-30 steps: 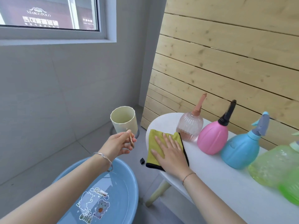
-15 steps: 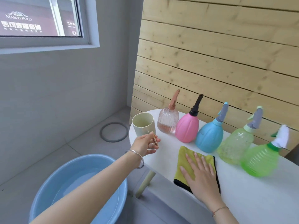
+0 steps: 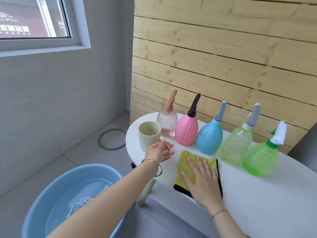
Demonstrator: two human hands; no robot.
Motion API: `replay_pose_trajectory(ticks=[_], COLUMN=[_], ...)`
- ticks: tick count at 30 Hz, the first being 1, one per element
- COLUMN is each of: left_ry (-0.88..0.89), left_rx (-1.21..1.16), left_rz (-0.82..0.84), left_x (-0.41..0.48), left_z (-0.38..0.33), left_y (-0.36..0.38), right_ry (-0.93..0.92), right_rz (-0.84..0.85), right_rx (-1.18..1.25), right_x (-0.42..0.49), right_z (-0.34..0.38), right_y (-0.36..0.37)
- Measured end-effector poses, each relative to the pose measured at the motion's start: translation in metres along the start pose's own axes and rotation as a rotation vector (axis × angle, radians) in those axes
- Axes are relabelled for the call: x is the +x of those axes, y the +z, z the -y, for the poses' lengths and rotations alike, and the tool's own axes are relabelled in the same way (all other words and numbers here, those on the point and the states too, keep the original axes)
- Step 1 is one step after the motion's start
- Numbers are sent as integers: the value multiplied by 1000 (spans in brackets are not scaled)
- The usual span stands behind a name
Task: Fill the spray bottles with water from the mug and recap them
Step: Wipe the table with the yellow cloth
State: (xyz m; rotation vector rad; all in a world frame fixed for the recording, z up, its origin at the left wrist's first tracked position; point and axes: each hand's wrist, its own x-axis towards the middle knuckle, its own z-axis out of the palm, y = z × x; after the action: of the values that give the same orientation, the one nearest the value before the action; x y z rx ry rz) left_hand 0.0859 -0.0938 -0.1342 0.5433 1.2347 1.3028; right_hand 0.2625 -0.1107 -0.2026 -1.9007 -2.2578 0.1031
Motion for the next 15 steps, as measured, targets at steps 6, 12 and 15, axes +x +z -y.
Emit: replay_pose_trajectory(ticks=[6,12,15], left_ry=[20,318,704], left_rx=[-2,490,1118], left_rz=[-48,-96,202], left_x=[0,-31,-38], left_z=[7,30,53], left_y=[5,7,12], right_ry=[2,-7,-5], right_rz=[10,21,29], right_rx=[13,0,102], right_x=[-2,-13,-28], right_z=[0,3,0], right_y=[0,-1,-4])
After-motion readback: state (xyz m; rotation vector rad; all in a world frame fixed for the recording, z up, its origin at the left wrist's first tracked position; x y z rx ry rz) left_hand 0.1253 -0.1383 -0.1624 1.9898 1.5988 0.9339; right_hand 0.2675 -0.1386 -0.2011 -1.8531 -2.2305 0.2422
